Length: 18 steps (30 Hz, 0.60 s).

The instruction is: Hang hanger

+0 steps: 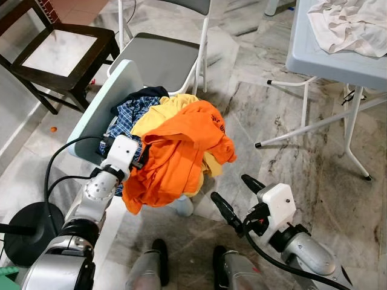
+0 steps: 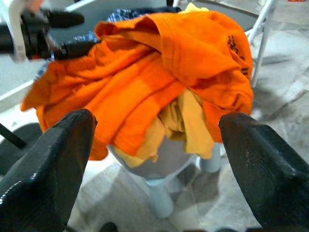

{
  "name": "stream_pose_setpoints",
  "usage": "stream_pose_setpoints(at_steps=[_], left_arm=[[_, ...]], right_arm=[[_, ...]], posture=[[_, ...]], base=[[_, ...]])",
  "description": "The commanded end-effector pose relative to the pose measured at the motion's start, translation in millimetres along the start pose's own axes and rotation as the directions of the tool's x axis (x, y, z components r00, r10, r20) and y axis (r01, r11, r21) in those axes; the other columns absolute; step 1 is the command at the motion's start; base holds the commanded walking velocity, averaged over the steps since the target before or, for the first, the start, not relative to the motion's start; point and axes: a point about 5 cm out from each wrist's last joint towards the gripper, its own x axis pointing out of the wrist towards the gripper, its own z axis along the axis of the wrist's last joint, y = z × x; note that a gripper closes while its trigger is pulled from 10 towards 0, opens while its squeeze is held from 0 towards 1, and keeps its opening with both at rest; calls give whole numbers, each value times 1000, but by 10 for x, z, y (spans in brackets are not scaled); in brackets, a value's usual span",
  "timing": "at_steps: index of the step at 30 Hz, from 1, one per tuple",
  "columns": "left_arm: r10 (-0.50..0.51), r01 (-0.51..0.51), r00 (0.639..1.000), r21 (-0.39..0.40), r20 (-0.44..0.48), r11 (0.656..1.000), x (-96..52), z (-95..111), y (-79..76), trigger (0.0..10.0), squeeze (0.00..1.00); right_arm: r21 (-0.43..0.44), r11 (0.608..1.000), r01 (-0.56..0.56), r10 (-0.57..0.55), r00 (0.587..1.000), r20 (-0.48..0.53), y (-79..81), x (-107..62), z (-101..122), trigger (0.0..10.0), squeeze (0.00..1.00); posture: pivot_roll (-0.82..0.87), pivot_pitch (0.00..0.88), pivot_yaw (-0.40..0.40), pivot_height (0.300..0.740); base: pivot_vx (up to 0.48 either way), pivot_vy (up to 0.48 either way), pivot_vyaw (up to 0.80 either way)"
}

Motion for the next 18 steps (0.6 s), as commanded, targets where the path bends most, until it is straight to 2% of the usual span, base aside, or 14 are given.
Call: stream_pose_setpoints(at_steps=[1,7,16,17,18], left_arm=[[-17,17,1000,25,-21,1000,-12,-41,-8,10000,0],[14,-14,1000,33,-8,999,44,45,96,10000,0],[-60,61,998,-43,33,997,95,128,47,10000,0],[-60,62,998,-45,32,997,97,128,47,6196,0],[-62,64,997,-54,36,996,97,131,47,0,0]], right_arm=[[6,1000,4,-4,1000,-8,-6,-45,-2,10000,0],[12,1000,0,0,1000,-13,45,-66,5,10000,0],[12,1000,-1,1,1000,-19,57,-61,2,10000,0],[11,1000,1,0,1000,-19,56,-61,3,10000,0],[10,1000,2,-2,1000,-20,55,-60,2,10000,0]], posture=[[-195,341,13,740],[-202,346,17,740],[-201,342,29,740],[-200,341,30,740],[-201,340,30,740]], base=[[0,0,0],[0,0,0],[0,0,0],[0,0,0],[0,0,0]])
